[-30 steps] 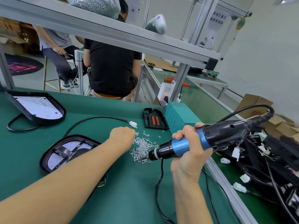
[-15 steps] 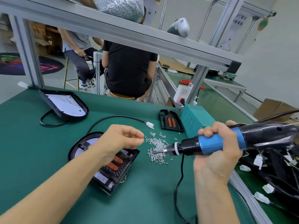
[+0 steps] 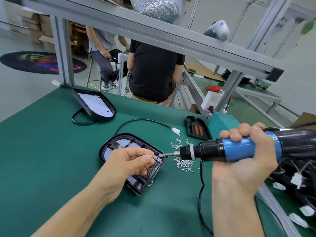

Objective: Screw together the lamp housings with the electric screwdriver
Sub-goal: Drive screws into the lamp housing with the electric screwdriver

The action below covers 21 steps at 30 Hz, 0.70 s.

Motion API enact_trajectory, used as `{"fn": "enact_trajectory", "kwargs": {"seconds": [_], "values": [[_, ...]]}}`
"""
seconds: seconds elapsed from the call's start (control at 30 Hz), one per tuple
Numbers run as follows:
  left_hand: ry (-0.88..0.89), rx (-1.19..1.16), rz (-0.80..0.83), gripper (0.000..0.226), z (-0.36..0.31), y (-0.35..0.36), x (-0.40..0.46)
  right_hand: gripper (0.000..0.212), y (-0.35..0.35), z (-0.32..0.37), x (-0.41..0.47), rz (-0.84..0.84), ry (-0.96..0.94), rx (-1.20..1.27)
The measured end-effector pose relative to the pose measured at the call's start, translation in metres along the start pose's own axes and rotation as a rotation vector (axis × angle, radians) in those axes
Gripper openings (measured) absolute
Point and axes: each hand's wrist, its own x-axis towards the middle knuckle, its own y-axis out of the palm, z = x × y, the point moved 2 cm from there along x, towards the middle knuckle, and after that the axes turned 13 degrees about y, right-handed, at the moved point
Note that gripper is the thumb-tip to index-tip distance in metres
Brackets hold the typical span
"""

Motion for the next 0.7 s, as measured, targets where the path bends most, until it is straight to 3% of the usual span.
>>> {"fn": "enact_trajectory", "kwargs": {"seconds": [0.7], "values": [[0.071, -0.011, 0.046, 0.012, -0.004, 0.009, -0.014, 0.017, 0.006, -0.003, -0.011, 0.05, 0.015, -0.038]]}}
